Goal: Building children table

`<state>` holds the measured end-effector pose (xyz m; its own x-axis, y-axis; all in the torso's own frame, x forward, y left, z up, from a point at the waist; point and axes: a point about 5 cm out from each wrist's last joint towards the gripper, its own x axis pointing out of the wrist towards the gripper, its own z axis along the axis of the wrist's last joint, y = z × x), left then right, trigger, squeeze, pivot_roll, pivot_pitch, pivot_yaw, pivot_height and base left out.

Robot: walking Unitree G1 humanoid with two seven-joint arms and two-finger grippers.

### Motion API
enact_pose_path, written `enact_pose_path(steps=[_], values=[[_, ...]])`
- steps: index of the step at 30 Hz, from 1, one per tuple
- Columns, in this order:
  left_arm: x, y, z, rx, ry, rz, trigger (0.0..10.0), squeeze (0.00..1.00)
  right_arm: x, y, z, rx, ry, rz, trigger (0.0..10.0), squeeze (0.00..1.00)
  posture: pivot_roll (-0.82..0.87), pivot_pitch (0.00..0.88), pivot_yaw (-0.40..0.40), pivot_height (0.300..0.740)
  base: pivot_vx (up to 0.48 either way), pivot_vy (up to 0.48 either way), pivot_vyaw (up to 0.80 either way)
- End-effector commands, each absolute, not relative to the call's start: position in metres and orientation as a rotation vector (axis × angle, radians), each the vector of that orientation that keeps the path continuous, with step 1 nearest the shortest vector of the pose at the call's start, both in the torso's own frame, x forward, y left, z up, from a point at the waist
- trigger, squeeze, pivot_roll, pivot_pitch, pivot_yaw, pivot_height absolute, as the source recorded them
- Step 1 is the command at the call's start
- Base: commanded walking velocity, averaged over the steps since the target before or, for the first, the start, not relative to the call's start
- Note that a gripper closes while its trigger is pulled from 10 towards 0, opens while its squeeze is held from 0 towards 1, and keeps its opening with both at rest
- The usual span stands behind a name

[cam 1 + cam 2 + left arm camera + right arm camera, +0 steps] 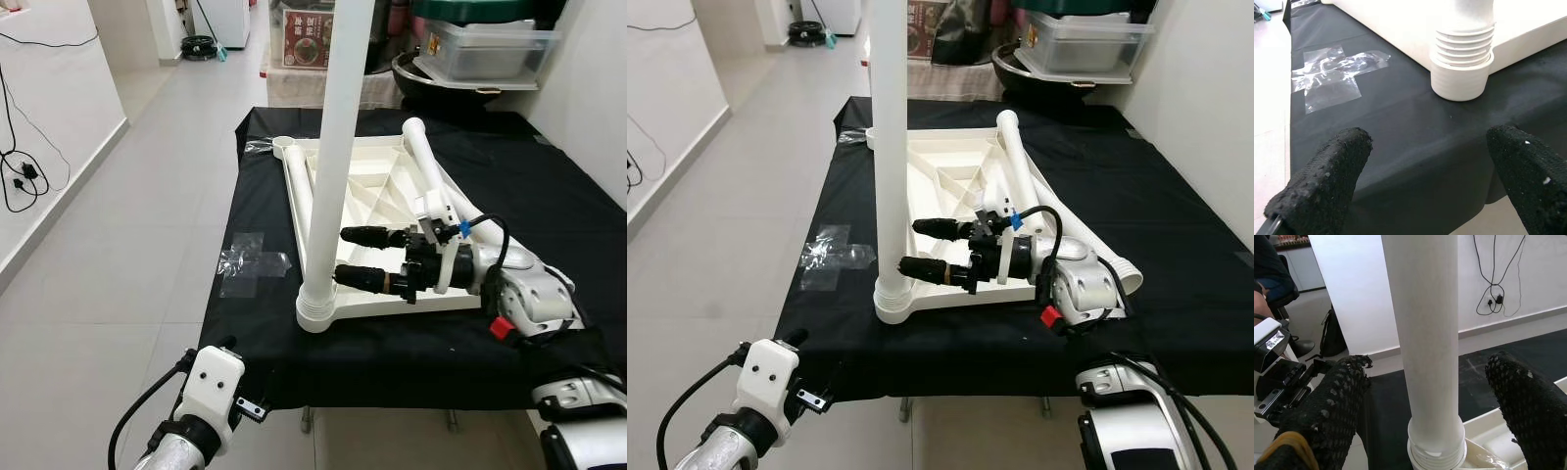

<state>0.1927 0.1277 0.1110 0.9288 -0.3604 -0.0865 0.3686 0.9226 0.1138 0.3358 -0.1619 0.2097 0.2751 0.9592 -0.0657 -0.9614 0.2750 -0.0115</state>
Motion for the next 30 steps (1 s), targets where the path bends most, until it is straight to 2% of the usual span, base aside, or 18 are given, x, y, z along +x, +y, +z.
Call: enact_pose_path(steps=[1, 30], values=[[0.190, 0.126, 0.112, 0.148, 0.061, -0.390, 10.0, 0.00, 0.337, -0.155, 0.214, -0.070, 0.039, 1.306, 10.0, 0.00, 0.12, 0.085, -0.081, 0.740, 0.000, 0.000, 0.00], [0.187, 0.123, 0.114, 0.147, 0.060, -0.392, 10.0, 0.00, 0.349, -0.115, 0.214, -0.074, 0.002, 1.281, 10.0, 0.00, 0.12, 0.107, -0.098, 0.740, 0.000, 0.000, 0.00]])
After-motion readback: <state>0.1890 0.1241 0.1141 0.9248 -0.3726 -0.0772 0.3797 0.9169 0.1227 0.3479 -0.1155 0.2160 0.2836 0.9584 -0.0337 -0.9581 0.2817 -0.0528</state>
